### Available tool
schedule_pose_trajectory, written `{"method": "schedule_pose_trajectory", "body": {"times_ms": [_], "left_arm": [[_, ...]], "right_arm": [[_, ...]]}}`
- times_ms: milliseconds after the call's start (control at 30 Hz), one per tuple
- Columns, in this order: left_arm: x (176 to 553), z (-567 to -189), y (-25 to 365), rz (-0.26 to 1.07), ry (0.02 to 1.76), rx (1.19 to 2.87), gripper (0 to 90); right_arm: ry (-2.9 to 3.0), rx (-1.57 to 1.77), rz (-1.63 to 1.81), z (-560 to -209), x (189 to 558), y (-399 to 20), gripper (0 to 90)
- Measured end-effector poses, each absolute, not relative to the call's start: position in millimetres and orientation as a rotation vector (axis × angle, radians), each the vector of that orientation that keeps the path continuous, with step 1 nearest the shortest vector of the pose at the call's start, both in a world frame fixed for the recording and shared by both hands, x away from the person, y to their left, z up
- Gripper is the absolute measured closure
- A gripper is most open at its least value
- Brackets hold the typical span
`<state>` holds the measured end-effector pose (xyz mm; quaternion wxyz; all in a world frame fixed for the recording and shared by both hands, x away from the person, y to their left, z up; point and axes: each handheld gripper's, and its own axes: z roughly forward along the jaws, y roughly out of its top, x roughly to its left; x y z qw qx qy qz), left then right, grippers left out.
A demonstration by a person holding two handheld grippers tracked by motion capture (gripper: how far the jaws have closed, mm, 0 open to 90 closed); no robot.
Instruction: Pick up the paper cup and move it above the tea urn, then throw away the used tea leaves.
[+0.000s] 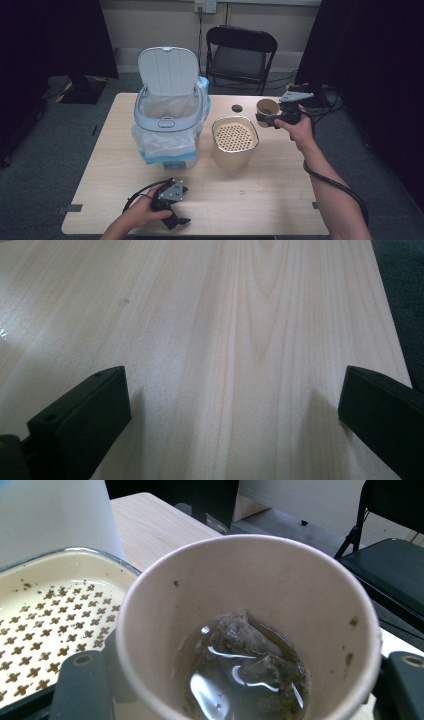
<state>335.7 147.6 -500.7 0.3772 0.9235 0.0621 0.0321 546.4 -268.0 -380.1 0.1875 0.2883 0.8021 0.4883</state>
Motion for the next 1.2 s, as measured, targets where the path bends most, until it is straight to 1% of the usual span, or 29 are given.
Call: {"method": "schedule_pose_trajectory", "body": {"times_ms": [300, 633, 1200], "left_arm": [[334, -501, 147, 0.073, 0.184, 2.357, 0.0], [336, -500, 148, 0.080, 0.154, 2.367, 0.0], [336, -500, 148, 0.076, 0.158, 2.364, 0.0]], "right_arm": [[2.255, 0.806, 1.364, -377, 550, -264, 26.5], [2.253, 0.791, 1.368, -370, 555, -258, 26.5], [2.226, 0.760, 1.364, -364, 561, -249, 26.8]]}}
